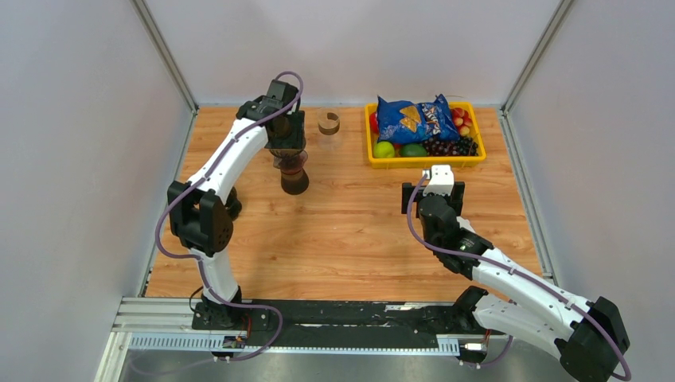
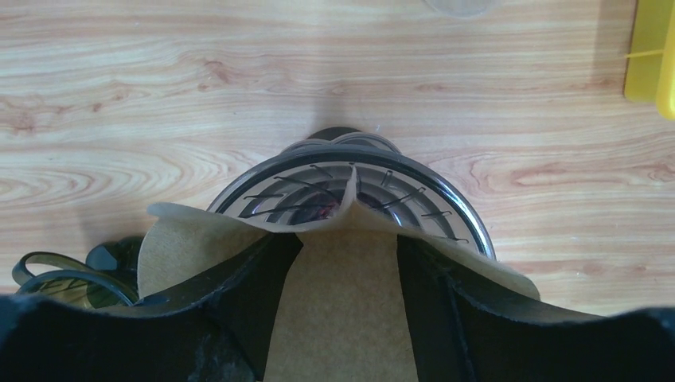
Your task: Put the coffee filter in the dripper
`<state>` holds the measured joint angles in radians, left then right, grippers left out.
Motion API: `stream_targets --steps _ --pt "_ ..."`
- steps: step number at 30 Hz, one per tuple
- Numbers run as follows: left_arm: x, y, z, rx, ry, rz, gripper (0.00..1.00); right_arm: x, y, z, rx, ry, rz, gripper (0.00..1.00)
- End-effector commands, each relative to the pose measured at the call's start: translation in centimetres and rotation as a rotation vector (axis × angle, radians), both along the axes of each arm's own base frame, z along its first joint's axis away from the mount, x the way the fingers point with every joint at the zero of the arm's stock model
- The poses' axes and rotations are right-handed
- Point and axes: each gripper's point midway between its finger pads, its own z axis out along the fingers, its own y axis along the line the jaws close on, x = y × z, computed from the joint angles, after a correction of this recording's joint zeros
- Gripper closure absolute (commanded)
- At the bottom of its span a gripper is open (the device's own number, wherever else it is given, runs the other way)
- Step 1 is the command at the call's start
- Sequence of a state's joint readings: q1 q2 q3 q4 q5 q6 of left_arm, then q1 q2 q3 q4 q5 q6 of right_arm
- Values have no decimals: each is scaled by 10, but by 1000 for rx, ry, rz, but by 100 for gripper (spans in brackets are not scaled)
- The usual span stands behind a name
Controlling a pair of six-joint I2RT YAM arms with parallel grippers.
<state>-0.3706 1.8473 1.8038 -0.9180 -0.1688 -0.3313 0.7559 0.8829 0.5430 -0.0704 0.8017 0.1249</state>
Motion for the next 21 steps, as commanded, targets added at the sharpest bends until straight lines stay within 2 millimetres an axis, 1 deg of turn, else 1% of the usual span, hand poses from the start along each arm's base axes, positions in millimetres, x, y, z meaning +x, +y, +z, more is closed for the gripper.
stream_targets --steps 1,12,13,17,21 --pt "-5 4 -1 10 17 15 30 4 1 18 20 -35 -3 0" --pt "-5 7 -1 21 19 18 29 4 2 18 18 -34 -1 0" --pt "-5 7 -1 22 19 16 30 4 2 18 18 -34 -1 0" --pt "-4 7 -2 24 21 18 39 4 2 18 18 -34 -1 0" --pt "-5 7 -8 30 36 17 40 4 2 17 17 -32 0 0"
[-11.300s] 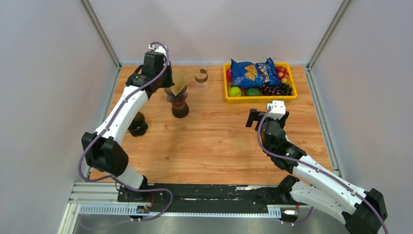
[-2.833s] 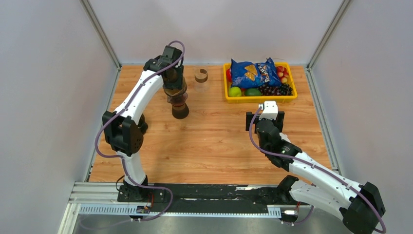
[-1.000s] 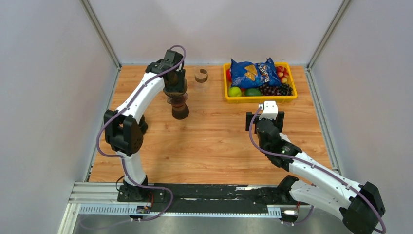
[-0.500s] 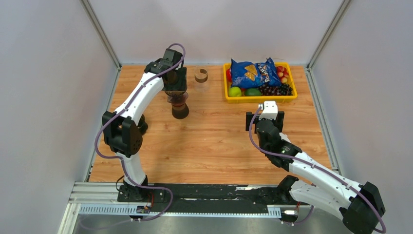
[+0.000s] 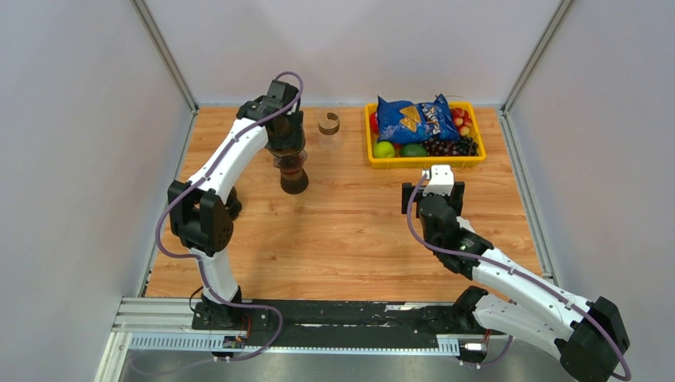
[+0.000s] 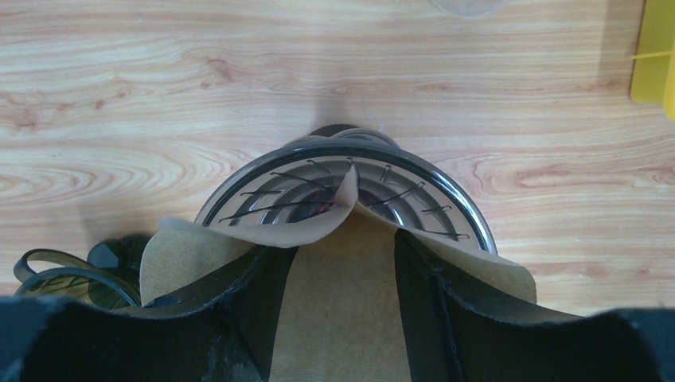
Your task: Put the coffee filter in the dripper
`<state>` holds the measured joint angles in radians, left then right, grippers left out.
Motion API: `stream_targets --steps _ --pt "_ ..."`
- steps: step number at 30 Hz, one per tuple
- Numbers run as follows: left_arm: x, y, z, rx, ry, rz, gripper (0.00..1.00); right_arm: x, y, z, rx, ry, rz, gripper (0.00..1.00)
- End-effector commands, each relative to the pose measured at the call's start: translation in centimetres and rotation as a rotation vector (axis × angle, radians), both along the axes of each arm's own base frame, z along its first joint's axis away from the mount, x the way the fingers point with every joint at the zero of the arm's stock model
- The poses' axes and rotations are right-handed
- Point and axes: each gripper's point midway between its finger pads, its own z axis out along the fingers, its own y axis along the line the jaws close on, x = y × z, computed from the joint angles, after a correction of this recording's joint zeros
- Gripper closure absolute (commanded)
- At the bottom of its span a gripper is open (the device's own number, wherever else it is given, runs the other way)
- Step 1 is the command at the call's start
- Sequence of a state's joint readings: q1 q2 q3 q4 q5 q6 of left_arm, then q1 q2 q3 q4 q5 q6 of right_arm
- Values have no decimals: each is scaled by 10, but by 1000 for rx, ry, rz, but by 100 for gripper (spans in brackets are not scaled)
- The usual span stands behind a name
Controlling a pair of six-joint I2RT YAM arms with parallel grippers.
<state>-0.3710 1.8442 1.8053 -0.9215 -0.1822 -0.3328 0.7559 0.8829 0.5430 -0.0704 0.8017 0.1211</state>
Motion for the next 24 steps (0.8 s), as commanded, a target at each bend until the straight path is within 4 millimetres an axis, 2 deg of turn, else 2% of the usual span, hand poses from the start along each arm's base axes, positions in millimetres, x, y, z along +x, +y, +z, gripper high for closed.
stream_targets --steps 1,15,24 --pt "-5 5 -12 23 46 9 40 5 2 17 20 -31 -1 0" --pt "-10 5 -32 33 92 3 41 6 4 14 5 -19 2 0" --pt "-6 6 -22 36 73 10 42 6 4 14 5 -20 2 0"
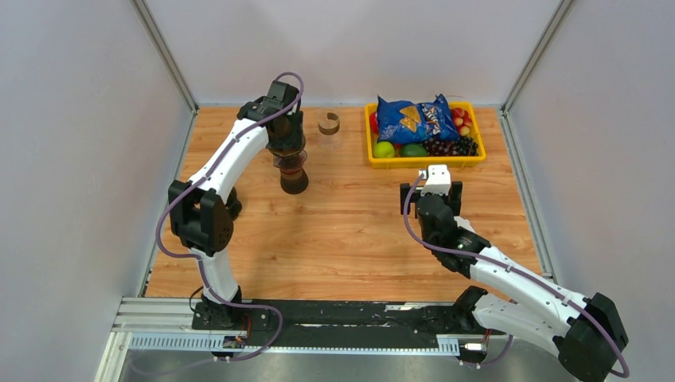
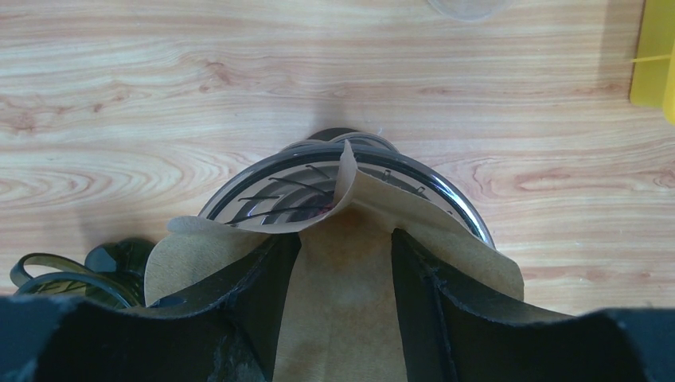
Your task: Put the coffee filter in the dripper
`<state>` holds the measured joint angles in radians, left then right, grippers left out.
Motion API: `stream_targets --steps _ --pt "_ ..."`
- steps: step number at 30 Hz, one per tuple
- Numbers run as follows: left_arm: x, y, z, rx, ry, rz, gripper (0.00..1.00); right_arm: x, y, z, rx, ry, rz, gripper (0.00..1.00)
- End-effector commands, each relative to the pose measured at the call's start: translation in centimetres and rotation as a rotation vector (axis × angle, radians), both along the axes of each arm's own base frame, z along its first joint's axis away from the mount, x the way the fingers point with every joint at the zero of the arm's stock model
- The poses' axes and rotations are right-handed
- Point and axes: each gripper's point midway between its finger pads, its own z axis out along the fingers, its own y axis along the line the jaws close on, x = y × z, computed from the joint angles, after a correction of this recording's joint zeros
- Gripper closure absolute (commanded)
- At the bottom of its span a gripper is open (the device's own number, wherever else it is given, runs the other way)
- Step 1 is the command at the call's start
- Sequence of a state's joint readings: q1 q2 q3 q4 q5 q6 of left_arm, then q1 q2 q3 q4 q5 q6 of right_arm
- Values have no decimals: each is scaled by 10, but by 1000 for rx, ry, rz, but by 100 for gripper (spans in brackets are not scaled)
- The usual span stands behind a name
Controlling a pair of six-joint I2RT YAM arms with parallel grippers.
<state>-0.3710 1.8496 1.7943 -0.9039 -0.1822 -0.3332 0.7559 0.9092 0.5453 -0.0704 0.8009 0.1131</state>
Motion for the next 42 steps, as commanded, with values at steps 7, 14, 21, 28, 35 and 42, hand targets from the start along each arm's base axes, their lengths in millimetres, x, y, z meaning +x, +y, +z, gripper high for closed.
stream_targets --steps 7,14,21,28,35,42 --pt "0 1 2 5 24 10 51 5 3 20 29 -38 0 0" --pt "2 1 9 0 10 10 54 4 2 21 31 -40 0 0" --pt "2 3 18 9 -5 7 54 4 2 20 28 -38 0 0" --pt "1 2 32 -7 -35 1 54 4 2 19 24 -36 0 0" --pt "-1 1 43 -22 -56 -6 54 4 2 20 27 -38 0 0" --pt "-7 2 77 -63 -132 -4 53 4 2 19 24 -36 3 0"
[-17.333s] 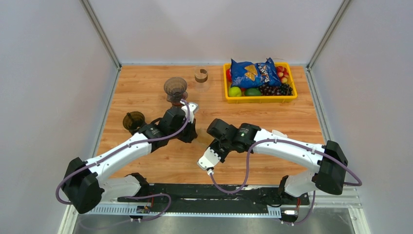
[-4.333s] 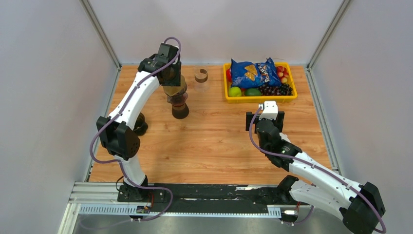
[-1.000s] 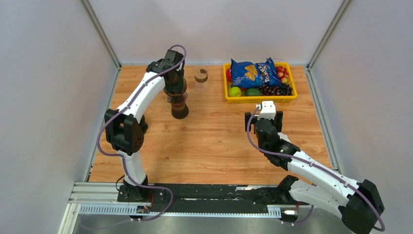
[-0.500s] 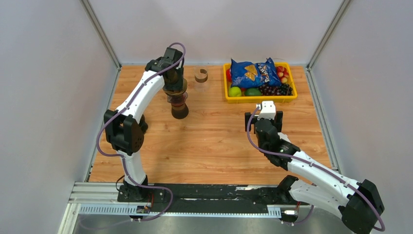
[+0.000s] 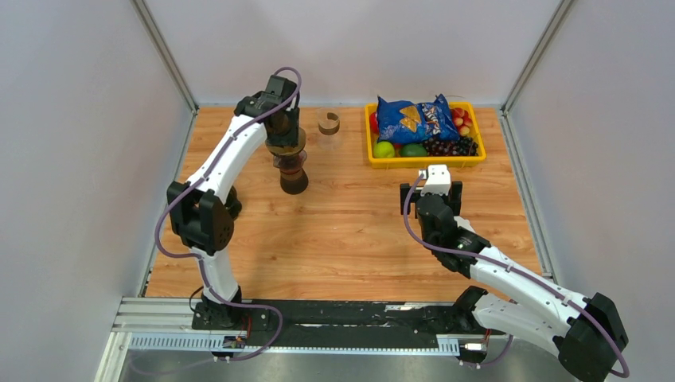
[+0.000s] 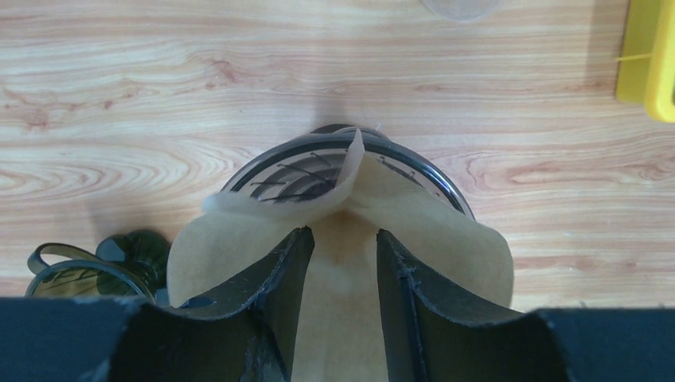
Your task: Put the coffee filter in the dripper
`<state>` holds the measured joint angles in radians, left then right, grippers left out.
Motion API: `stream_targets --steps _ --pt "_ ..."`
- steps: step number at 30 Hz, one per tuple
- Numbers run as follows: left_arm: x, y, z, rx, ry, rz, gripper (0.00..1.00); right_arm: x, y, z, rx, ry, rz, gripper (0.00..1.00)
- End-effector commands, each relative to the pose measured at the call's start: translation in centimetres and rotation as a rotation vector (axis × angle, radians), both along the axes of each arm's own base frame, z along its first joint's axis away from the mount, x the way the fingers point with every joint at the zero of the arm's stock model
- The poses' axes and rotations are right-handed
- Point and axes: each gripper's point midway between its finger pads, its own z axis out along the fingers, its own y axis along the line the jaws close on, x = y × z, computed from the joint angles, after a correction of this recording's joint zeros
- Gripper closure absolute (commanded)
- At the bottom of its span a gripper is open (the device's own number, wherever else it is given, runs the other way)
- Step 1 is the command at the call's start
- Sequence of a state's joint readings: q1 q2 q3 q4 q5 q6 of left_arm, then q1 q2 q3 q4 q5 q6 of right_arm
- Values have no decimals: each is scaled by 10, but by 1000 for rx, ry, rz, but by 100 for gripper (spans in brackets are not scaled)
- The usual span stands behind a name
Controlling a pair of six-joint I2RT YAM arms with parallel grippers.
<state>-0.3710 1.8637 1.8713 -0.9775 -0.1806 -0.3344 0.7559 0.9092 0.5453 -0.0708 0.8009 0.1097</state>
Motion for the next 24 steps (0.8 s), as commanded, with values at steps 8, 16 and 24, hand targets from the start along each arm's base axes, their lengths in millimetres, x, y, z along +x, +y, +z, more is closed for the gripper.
stream_targets --steps 8,16,24 --pt "-16 0 112 -135 -261 -29 48 4 2 21 32 -41 0 0" --pt "-45 -2 160 -250 -436 -80 8 2 -1 25 45 -56 -13 0" --pt "-96 11 199 -381 -662 -84 0 1 -3 29 70 -70 -18 0"
